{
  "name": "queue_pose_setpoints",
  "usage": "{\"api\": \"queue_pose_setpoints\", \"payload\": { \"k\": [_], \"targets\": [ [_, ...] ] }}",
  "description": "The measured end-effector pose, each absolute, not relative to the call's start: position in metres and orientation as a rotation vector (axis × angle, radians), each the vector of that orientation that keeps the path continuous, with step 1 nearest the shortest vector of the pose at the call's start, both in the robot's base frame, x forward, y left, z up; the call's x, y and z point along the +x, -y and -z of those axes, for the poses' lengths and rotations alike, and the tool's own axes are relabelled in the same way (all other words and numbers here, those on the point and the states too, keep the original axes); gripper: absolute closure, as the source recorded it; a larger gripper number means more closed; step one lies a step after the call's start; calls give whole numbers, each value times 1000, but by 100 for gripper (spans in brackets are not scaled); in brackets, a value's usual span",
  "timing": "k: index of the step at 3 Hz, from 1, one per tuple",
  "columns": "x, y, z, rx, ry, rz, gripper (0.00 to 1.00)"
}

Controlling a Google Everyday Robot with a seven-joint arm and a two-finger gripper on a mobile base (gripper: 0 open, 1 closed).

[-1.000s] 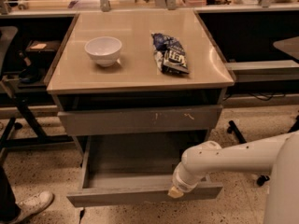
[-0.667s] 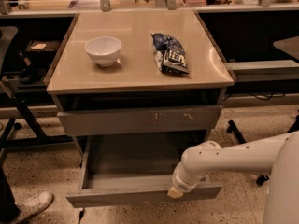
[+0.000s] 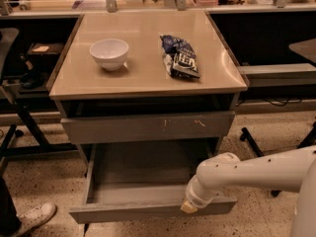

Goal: Open middle drawer

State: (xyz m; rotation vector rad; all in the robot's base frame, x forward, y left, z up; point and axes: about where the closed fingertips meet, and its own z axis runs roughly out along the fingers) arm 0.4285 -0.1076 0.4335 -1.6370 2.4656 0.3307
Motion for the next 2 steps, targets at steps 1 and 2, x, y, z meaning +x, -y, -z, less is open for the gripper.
{"api": "queue_pose_setpoints", "payload": {
  "k": [1, 2],
  "targets": [
    [428, 108, -434, -1637, -2466, -331, 100],
    [423, 109, -433, -1629, -2478, -350, 100]
  ]
}}
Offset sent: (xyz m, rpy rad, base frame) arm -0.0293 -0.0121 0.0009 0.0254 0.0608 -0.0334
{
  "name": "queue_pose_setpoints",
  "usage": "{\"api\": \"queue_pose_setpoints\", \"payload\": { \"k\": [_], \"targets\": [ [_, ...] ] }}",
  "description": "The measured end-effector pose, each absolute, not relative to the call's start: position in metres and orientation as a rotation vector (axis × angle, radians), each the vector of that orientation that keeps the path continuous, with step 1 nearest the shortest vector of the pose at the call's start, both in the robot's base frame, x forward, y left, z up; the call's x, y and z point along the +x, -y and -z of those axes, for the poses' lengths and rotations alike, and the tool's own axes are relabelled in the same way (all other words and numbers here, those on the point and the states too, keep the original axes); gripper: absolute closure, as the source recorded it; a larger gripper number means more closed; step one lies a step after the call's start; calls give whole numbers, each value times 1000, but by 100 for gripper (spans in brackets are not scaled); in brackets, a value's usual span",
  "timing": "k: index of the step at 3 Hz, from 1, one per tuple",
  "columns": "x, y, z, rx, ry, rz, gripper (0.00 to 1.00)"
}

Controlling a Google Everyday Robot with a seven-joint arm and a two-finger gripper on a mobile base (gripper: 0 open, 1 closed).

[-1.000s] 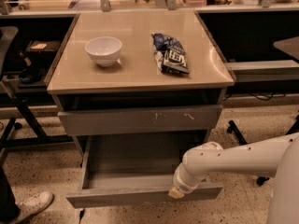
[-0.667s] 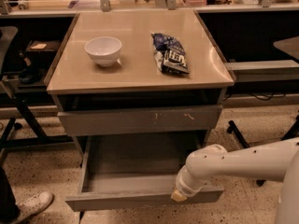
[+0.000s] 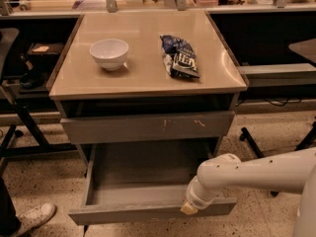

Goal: Open middle drawer

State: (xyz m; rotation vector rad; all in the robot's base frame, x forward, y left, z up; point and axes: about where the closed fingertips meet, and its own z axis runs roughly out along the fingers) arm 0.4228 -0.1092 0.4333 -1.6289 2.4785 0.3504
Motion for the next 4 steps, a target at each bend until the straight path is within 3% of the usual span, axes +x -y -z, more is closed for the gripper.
{"api": "queue_pose_setpoints", "payload": {
  "k": [4],
  "targets": [
    [400, 112, -433, -1597, -2530, -364, 100]
  ]
}}
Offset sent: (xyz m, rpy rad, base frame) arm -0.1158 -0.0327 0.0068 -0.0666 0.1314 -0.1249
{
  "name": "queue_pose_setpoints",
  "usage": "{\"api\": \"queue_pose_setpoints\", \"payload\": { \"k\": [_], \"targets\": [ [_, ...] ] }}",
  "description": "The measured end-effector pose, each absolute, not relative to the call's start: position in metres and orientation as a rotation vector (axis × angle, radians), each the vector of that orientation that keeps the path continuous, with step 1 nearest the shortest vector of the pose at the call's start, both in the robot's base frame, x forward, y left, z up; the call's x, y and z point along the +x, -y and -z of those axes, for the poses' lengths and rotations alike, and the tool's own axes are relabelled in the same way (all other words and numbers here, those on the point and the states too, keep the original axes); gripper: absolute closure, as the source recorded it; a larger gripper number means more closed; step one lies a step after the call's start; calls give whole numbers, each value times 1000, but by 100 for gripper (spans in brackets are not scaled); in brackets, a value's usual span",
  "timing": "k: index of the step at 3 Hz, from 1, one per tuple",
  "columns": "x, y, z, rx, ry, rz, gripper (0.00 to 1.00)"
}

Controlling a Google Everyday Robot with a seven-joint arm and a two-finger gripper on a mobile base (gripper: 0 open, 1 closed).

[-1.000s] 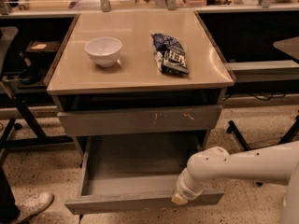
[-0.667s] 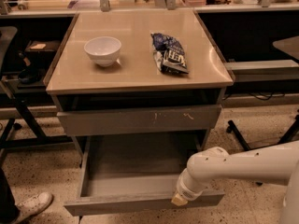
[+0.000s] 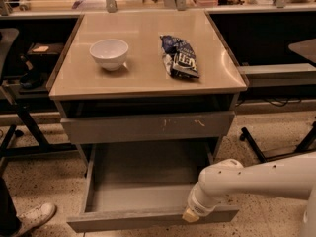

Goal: Open middle drawer

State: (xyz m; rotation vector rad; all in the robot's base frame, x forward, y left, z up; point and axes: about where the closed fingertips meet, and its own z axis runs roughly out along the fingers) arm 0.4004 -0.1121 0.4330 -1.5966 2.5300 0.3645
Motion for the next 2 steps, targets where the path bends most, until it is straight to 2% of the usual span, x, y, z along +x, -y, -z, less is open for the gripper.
{"api": "queue_pose_setpoints", "payload": {
  "k": [2],
  "targets": [
    [391, 113, -433, -1579, -2549, -371, 100]
  ]
}}
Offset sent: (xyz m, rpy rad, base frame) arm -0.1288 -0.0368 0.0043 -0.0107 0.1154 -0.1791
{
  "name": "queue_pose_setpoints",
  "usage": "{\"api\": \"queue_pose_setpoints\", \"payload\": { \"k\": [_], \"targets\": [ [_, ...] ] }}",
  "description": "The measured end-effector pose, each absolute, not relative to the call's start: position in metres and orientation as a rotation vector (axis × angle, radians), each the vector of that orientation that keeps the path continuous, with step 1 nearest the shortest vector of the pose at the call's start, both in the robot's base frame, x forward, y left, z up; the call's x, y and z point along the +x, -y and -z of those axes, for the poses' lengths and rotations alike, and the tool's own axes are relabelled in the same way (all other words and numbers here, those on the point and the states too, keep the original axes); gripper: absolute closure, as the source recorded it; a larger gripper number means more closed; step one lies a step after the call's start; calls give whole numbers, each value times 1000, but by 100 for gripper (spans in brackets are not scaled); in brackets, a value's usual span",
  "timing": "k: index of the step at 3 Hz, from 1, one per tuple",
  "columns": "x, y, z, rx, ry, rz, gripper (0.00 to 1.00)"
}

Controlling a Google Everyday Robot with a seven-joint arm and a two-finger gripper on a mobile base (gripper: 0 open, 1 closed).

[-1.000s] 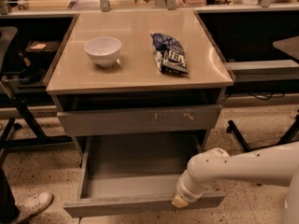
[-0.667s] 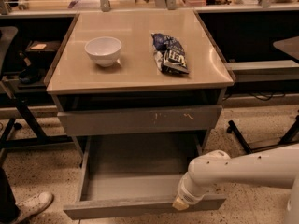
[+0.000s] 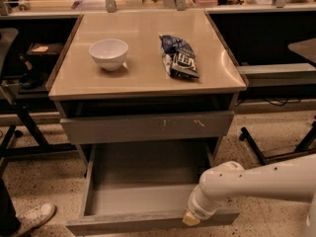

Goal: Open middle drawer

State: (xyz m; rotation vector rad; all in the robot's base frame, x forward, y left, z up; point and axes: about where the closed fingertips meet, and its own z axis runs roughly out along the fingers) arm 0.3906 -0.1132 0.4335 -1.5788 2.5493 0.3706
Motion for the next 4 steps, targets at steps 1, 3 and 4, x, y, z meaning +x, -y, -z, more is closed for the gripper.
{"api": "queue_pose_setpoints", "payload": {
  "k": [1, 3, 4],
  "targets": [
    [383, 114, -433, -1564, -2564, -375, 100],
    [365, 117, -432, -1527, -2596, -383, 100],
    [354, 120, -432, -1505, -2614, -389, 100]
  ]
}}
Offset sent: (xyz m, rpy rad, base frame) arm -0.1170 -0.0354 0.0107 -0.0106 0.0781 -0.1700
